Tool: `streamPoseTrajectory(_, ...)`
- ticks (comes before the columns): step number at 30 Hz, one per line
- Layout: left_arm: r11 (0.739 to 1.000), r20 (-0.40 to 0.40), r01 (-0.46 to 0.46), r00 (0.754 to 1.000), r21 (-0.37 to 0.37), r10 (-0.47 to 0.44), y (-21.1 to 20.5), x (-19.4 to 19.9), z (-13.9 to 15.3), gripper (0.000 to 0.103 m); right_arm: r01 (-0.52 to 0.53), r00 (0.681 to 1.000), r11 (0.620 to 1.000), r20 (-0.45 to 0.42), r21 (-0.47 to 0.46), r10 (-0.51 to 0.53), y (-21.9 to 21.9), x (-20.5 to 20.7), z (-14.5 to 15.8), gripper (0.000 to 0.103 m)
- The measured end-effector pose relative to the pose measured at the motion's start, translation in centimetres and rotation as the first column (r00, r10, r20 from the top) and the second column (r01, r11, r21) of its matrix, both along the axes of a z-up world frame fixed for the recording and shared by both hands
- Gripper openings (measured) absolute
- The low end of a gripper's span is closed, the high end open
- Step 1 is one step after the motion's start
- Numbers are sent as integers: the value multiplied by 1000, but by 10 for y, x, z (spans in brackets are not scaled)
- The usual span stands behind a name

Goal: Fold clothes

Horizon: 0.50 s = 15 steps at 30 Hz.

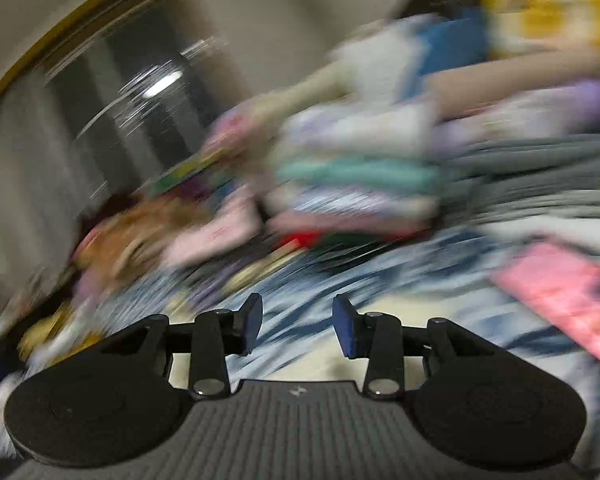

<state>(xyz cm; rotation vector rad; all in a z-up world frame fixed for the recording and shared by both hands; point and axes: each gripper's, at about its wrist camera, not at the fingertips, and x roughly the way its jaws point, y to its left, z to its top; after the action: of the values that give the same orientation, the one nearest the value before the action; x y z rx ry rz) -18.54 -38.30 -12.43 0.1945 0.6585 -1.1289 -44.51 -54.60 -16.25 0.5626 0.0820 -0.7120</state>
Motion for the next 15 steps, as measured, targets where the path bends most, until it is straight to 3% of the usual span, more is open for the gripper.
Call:
streamPoseTrajectory(4, 998, -18, -59, 998, -16, 58, -31, 62, 25, 39, -222, 969, 975, -117, -31, 217, 32, 72, -1, 40)
streamPoseTrajectory(7, 1000, -28, -7, 1000, -12, 6, -69, 102, 36, 39, -313, 936, 947, -192, -75, 294, 50, 108, -5, 36)
streamPoseTrajectory(11, 981, 1, 178, 984, 74, -178, -125, 139, 38, 38, -369, 904, 928, -253, -58, 344, 54, 130, -13, 33)
streamPoseTrajectory(15, 918, 7, 356, 932, 174, -363, -170, 160, 29, 38, -392, 886, 920, -263, 16, 382, 53, 138, -21, 33)
